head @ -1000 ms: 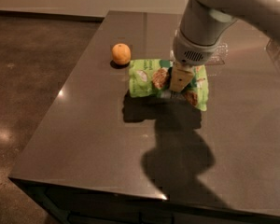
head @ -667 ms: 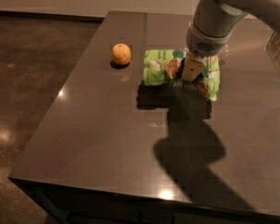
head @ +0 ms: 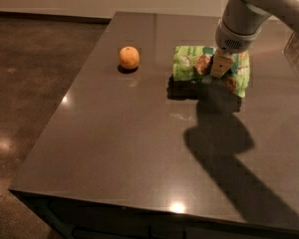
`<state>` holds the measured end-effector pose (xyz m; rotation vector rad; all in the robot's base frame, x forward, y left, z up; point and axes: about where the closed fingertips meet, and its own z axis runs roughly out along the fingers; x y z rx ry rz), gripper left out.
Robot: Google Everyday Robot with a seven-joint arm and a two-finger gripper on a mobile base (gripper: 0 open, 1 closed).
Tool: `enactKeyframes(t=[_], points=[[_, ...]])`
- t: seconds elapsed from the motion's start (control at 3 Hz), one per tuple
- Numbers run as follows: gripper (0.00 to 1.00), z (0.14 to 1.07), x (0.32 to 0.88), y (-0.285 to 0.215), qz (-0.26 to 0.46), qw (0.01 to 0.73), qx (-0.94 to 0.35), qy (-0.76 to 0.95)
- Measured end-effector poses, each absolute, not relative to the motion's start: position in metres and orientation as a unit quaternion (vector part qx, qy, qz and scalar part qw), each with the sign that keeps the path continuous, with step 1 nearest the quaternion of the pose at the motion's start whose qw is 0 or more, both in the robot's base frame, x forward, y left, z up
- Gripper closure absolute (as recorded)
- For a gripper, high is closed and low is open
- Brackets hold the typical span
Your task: Move green rice chip bag near water bottle
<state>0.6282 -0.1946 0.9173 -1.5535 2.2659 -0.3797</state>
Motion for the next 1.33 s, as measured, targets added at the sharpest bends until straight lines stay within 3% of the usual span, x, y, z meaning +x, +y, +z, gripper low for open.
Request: enactKeyframes(t=[1.0,1.33], points=[[0.07,0.909,0.632,-0.250,-0.129,0.153,-0.588,0.783],[0.00,0.908,0.633,-0.249,-0.129,0.152,-0.590,0.783]])
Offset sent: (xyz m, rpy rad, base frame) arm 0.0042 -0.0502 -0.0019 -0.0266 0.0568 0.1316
